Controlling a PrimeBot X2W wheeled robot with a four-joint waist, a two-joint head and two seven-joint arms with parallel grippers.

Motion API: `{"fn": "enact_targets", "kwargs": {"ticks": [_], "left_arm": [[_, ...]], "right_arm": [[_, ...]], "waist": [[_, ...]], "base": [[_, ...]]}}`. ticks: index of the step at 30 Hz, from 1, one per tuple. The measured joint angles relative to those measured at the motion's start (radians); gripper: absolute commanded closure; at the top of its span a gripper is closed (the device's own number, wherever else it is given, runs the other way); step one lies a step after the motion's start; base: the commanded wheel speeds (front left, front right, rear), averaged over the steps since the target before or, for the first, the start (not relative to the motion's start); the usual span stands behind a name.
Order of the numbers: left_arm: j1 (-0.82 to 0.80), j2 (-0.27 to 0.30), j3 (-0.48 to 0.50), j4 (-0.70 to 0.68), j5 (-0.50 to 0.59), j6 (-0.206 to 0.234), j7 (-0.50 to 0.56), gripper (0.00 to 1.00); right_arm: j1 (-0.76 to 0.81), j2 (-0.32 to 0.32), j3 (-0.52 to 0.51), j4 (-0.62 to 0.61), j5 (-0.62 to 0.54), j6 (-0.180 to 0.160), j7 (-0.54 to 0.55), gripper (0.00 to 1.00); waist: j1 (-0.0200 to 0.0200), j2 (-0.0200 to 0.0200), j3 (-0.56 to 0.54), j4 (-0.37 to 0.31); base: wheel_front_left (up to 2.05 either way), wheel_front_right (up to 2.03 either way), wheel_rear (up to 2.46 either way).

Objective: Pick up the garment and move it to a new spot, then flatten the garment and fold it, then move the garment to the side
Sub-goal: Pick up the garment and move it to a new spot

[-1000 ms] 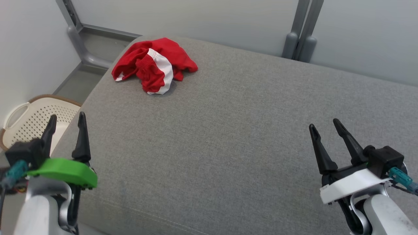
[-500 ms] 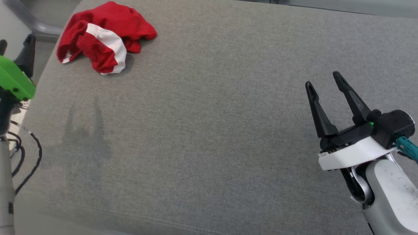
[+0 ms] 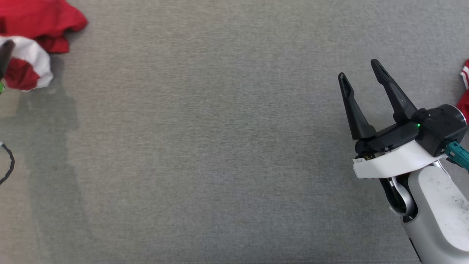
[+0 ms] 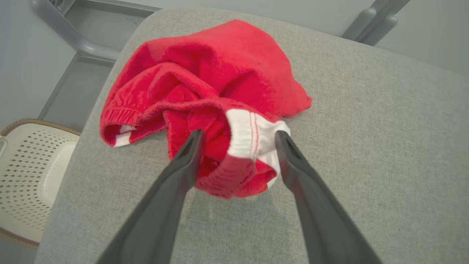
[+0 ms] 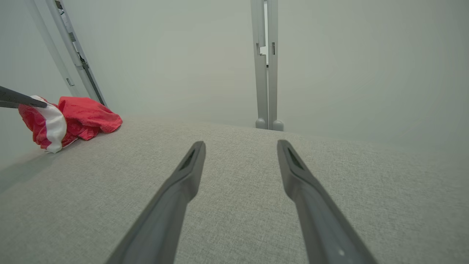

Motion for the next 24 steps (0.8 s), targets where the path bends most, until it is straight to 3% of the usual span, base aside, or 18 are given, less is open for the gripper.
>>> {"fn": "enact_targets", "kwargs": {"ticks": [1,2,3,4,13,24], "left_arm": [[0.0,0.008,-0.02,0.015,-0.017,0.0,0.015,0.0],[0.0,0.012,-0.032,0.025,-0.027,0.0,0.02,0.19],[-0.001,0.016,-0.043,0.034,-0.038,0.0,0.018,0.78],[-0.003,0.022,-0.052,0.04,-0.045,0.0,0.007,0.98],[-0.025,0.075,-0.171,0.059,-0.105,0.0,-0.034,1.0],[-0.079,0.122,-0.422,-0.113,-0.071,0.0,-0.05,1.0]], "right_arm": [[0.0,0.002,-0.001,0.0,0.0,0.0,0.0,0.0],[0.0,0.003,-0.003,0.0,0.0,0.0,0.0,0.0],[0.0,0.004,-0.005,-0.001,-0.001,0.0,0.0,0.0],[0.001,0.006,-0.008,-0.001,-0.002,0.0,0.0,0.0],[0.002,0.027,-0.002,0.019,-0.004,0.0,0.0,0.0],[0.053,0.071,0.0,0.078,0.025,0.0,0.0,0.0]], "waist": [[0.0,0.0,0.008,-0.013],[0.0,0.0,0.014,-0.023],[0.0,0.0,0.021,-0.034],[0.0,0.0,0.027,-0.044],[0.0,0.0,0.019,-0.077],[-0.0002,0.0,-0.127,-0.084]], "base": [[0.0,0.0,0.0],[0.0,0.0,0.0],[0.0,0.0,0.0],[0.0,0.0,0.0],[0.0,0.0,0.0],[0.0,0.0,0.0]]}}
